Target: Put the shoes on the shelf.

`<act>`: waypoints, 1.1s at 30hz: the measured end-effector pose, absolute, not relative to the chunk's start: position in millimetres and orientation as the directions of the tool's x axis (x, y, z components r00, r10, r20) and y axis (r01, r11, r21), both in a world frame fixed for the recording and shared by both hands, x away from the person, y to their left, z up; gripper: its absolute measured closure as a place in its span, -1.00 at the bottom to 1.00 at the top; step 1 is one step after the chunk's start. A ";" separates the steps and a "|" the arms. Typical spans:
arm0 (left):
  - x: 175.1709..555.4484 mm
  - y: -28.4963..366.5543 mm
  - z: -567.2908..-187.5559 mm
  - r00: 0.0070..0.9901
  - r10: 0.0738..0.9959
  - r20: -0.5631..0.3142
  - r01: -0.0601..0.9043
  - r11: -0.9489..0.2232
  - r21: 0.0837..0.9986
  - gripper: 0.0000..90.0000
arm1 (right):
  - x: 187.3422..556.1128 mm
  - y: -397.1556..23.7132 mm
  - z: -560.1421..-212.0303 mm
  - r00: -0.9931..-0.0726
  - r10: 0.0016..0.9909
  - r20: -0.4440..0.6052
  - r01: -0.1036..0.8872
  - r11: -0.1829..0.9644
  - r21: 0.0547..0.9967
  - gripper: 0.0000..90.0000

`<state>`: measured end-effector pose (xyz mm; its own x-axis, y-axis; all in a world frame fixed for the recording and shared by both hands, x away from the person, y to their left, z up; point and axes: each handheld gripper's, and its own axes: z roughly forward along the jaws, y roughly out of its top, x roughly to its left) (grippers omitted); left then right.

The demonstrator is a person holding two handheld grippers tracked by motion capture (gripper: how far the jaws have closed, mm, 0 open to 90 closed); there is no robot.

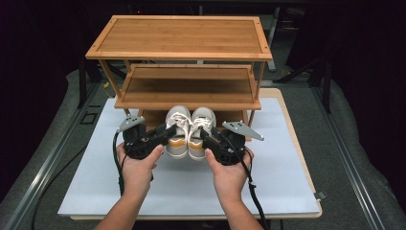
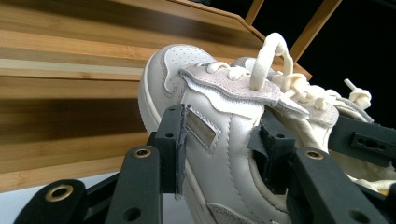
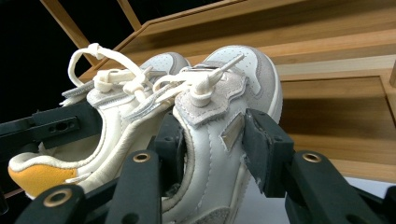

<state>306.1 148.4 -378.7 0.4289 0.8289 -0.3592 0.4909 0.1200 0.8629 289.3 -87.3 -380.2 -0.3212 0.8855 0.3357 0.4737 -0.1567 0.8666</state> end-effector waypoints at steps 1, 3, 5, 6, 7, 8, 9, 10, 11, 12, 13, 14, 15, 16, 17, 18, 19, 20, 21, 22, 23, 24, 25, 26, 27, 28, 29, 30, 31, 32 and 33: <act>306.9 148.6 -376.6 0.428 0.831 -0.356 0.489 0.118 0.864 0.33 | 290.2 -86.3 -379.6 -0.318 0.887 0.334 0.470 -0.158 0.868 0.32; 307.2 148.7 -375.4 0.427 0.833 -0.352 0.488 0.115 0.865 0.33 | 290.5 -85.8 -379.0 -0.320 0.886 0.336 0.469 -0.160 0.869 0.32; 307.6 149.2 -373.5 0.428 0.833 -0.351 0.484 0.116 0.867 0.33 | 291.2 -85.1 -377.3 -0.322 0.886 0.333 0.468 -0.156 0.870 0.32; 308.0 149.8 -372.7 0.430 0.833 -0.350 0.484 0.115 0.868 0.33 | 291.8 -84.9 -376.3 -0.323 0.886 0.332 0.468 -0.155 0.870 0.32; 309.4 150.1 -371.0 0.429 0.831 -0.354 0.485 0.119 0.867 0.33 | 292.3 -84.7 -373.2 -0.327 0.888 0.324 0.472 -0.144 0.870 0.32; 310.2 150.0 -369.8 0.428 0.831 -0.354 0.485 0.119 0.866 0.33 | 293.4 -84.2 -372.4 -0.327 0.889 0.322 0.464 -0.147 0.874 0.32; 310.2 150.0 -369.8 0.428 0.831 -0.354 0.485 0.119 0.866 0.33 | 294.0 -84.3 -371.2 -0.325 0.889 0.323 0.467 -0.146 0.872 0.32; 312.4 149.2 -367.2 0.429 0.833 -0.349 0.483 0.115 0.868 0.33 | 294.9 -84.8 -370.2 -0.329 0.886 0.326 0.472 -0.145 0.870 0.32; 313.8 149.1 -365.8 0.429 0.833 -0.348 0.484 0.113 0.868 0.33 | 296.5 -84.9 -369.9 -0.327 0.888 0.324 0.464 -0.148 0.873 0.32; 313.8 149.1 -365.8 0.429 0.833 -0.348 0.484 0.113 0.868 0.33 | 296.5 -84.9 -369.9 -0.327 0.888 0.324 0.464 -0.148 0.873 0.32; 316.8 149.2 -363.8 0.428 0.832 -0.352 0.487 0.116 0.866 0.33 | 299.6 -85.6 -368.1 -0.328 0.885 0.330 0.468 -0.151 0.871 0.32; 316.8 149.2 -363.8 0.428 0.832 -0.352 0.487 0.116 0.866 0.33 | 299.6 -85.6 -368.1 -0.328 0.885 0.330 0.468 -0.151 0.871 0.32; 318.1 149.1 -363.1 0.428 0.831 -0.355 0.486 0.119 0.866 0.33 | 300.5 -86.0 -366.2 -0.330 0.886 0.326 0.474 -0.143 0.869 0.32; 319.4 148.8 -362.1 0.429 0.830 -0.355 0.487 0.118 0.865 0.33 | 301.3 -85.9 -364.4 -0.328 0.890 0.318 0.474 -0.136 0.870 0.32; 322.2 148.3 -359.7 0.427 0.830 -0.358 0.487 0.122 0.865 0.33 | 304.7 -85.3 -361.3 -0.328 0.891 0.313 0.463 -0.137 0.876 0.32; 322.2 148.3 -359.7 0.427 0.830 -0.358 0.487 0.122 0.865 0.33 | 304.7 -85.3 -361.3 -0.328 0.891 0.313 0.463 -0.137 0.876 0.32; 326.1 147.6 -356.7 0.425 0.830 -0.362 0.487 0.127 0.864 0.33 | 307.8 -85.7 -358.7 -0.326 0.889 0.320 0.466 -0.144 0.873 0.32; 326.1 147.6 -356.7 0.425 0.830 -0.362 0.487 0.127 0.864 0.33 | 309.7 -86.4 -357.1 -0.327 0.889 0.321 0.468 -0.142 0.872 0.32; 331.1 147.3 -354.1 0.426 0.827 -0.366 0.489 0.130 0.863 0.33 | 311.9 -86.6 -355.8 -0.323 0.891 0.319 0.465 -0.144 0.874 0.32; 331.1 147.3 -354.1 0.426 0.827 -0.366 0.489 0.130 0.863 0.33 | 314.3 -86.8 -354.3 -0.321 0.891 0.321 0.463 -0.148 0.874 0.32; 336.1 146.6 -351.4 0.426 0.827 -0.366 0.486 0.132 0.864 0.33 | 316.6 -87.1 -352.5 -0.321 0.892 0.318 0.464 -0.145 0.874 0.32; 336.1 146.6 -351.4 0.426 0.827 -0.366 0.486 0.132 0.864 0.33 | 319.2 -87.5 -350.8 -0.324 0.892 0.316 0.465 -0.141 0.874 0.32; 342.1 146.6 -349.4 0.428 0.825 -0.369 0.480 0.138 0.866 0.33 | 322.0 -87.7 -349.8 -0.323 0.892 0.316 0.458 -0.145 0.877 0.32; 342.1 146.6 -349.4 0.428 0.825 -0.369 0.480 0.138 0.866 0.33 | 325.1 -87.6 -349.5 -0.322 0.891 0.319 0.452 -0.151 0.879 0.32; 345.2 146.8 -348.7 0.427 0.825 -0.370 0.479 0.141 0.866 0.33 | 325.1 -87.6 -349.5 -0.322 0.891 0.319 0.452 -0.151 0.879 0.32; 348.4 146.7 -348.4 0.425 0.826 -0.371 0.477 0.144 0.867 0.33 | 327.9 -87.7 -348.9 -0.323 0.890 0.322 0.455 -0.153 0.877 0.32; 351.6 146.5 -348.2 0.424 0.825 -0.374 0.476 0.149 0.867 0.33 | 330.9 -87.5 -348.8 -0.323 0.888 0.327 0.453 -0.158 0.877 0.32; 354.8 146.4 -348.0 0.421 0.827 -0.373 0.474 0.150 0.868 0.33 | 333.6 -87.3 -348.3 -0.321 0.890 0.324 0.457 -0.154 0.876 0.32; 358.8 146.3 -347.7 0.417 0.828 -0.376 0.475 0.154 0.867 0.33 | 341.4 -86.2 -348.7 -0.315 0.891 0.326 0.450 -0.162 0.878 0.32; 365.0 146.3 -347.3 0.415 0.827 -0.380 0.476 0.158 0.865 0.33 | 344.3 -86.5 -348.2 -0.316 0.890 0.329 0.457 -0.161 0.875 0.32; 365.0 146.3 -347.3 0.415 0.827 -0.380 0.476 0.158 0.865 0.33 | 348.2 -87.1 -347.8 -0.316 0.888 0.334 0.458 -0.166 0.873 0.32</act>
<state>365.0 146.3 -347.3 0.4149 0.8269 -0.3795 0.4764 0.1580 0.8649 348.2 -87.1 -347.8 -0.3163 0.8879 0.3341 0.4579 -0.1656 0.8734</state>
